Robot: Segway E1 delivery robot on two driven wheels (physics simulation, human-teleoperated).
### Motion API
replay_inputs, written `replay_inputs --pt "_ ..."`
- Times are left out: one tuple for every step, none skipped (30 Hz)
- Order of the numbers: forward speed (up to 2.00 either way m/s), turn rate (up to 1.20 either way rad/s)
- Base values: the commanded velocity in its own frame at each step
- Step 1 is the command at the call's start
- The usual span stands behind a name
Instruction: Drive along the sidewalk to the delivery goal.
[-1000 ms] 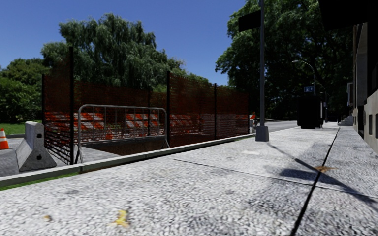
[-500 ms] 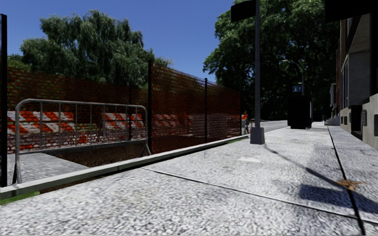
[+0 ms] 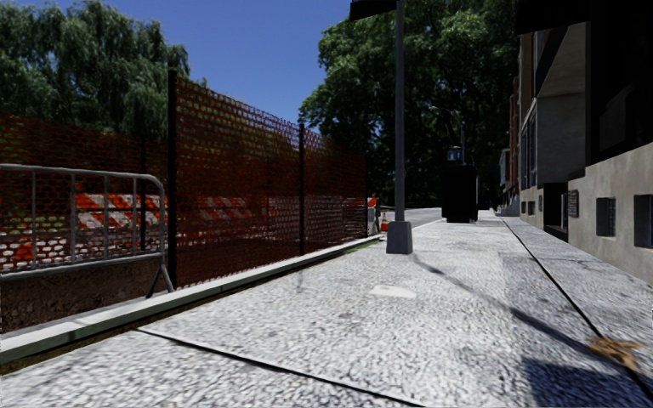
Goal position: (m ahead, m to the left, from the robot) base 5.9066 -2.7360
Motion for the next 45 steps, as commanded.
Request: replay_inputs --pt "1.53 -0.45" --pt "1.53 -0.45" --pt "1.53 -0.45" --pt "1.53 -0.45" --pt "1.53 -0.45" --pt "1.53 -0.45" --pt "1.53 -0.45" --pt "1.53 -0.45" --pt "1.53 -0.45" --pt "1.53 -0.45" --pt "1.53 -0.45" --pt "1.53 -0.45" --pt "1.53 -0.45" --pt "1.53 -0.45" --pt "1.53 -0.45" --pt "1.53 -0.45" --pt "1.53 -0.45" --pt "1.53 -0.45" --pt "1.53 -0.45" --pt "1.53 -0.45" --pt "1.53 -0.45" --pt "1.53 -0.45" --pt "1.53 -0.45" --pt "1.53 -0.45" --pt "1.53 -0.45" --pt "1.53 -0.45" --pt "1.53 -0.45" --pt "1.53 -0.45" --pt "1.53 -0.45" --pt "1.53 -0.45" --pt "1.53 -0.45" --pt "1.53 -0.42" --pt "1.53 0.0" --pt "1.58 0.0" --pt "1.67 0.0" --pt "1.7 0.0" --pt "1.7 0.0" --pt "1.71 0.0" --pt "1.71 0.0" --pt "1.71 0.0" --pt "1.71 0.0" --pt "1.71 0.0" --pt "1.71 0.0" --pt "1.71 0.0" --pt "1.71 0.0"
